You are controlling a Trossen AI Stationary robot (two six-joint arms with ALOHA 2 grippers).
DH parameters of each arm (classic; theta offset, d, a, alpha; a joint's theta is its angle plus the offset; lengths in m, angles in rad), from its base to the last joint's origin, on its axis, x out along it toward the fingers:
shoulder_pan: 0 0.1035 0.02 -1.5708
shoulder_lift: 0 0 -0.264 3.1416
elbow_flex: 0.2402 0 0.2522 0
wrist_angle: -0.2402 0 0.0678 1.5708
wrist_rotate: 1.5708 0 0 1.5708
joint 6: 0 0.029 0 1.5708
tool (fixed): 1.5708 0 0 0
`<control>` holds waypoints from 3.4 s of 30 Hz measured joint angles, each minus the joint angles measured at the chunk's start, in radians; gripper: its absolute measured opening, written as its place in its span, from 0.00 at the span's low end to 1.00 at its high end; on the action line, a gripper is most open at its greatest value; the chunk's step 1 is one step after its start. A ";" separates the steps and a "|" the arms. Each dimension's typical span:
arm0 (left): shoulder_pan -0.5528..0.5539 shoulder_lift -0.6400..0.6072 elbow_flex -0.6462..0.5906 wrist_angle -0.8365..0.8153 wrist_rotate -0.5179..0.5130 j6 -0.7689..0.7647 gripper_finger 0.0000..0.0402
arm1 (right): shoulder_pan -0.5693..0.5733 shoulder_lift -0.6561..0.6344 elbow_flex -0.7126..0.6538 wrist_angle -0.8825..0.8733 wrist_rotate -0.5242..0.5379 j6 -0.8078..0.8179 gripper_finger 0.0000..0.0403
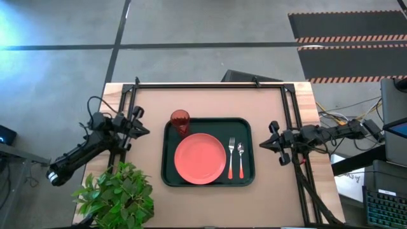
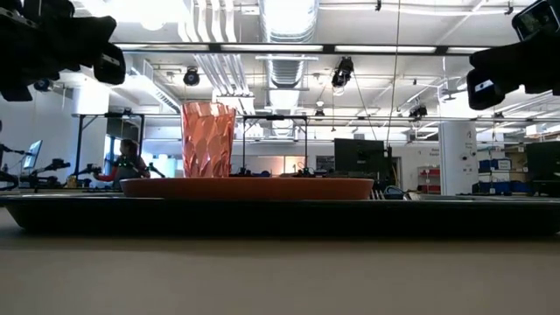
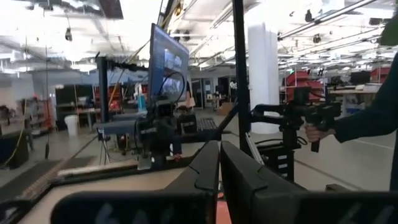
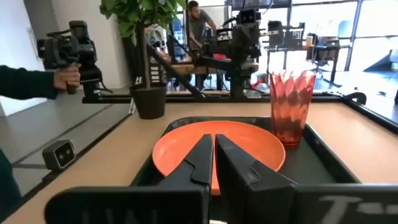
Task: Pick and place plate/cup/fork/spoon on tray
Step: Return to Home Position
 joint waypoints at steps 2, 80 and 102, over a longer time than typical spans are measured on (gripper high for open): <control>0.000 0.002 0.000 -0.009 0.000 0.002 0.00 | 0.000 0.000 0.000 0.000 0.003 -0.009 0.02; -0.516 0.158 0.000 -0.422 -0.656 0.151 0.00 | 0.000 0.093 0.011 -0.033 0.030 -0.042 0.02; -0.516 0.158 0.000 -0.413 -0.653 0.151 0.00 | 0.000 0.093 0.009 -0.010 0.033 -0.038 0.02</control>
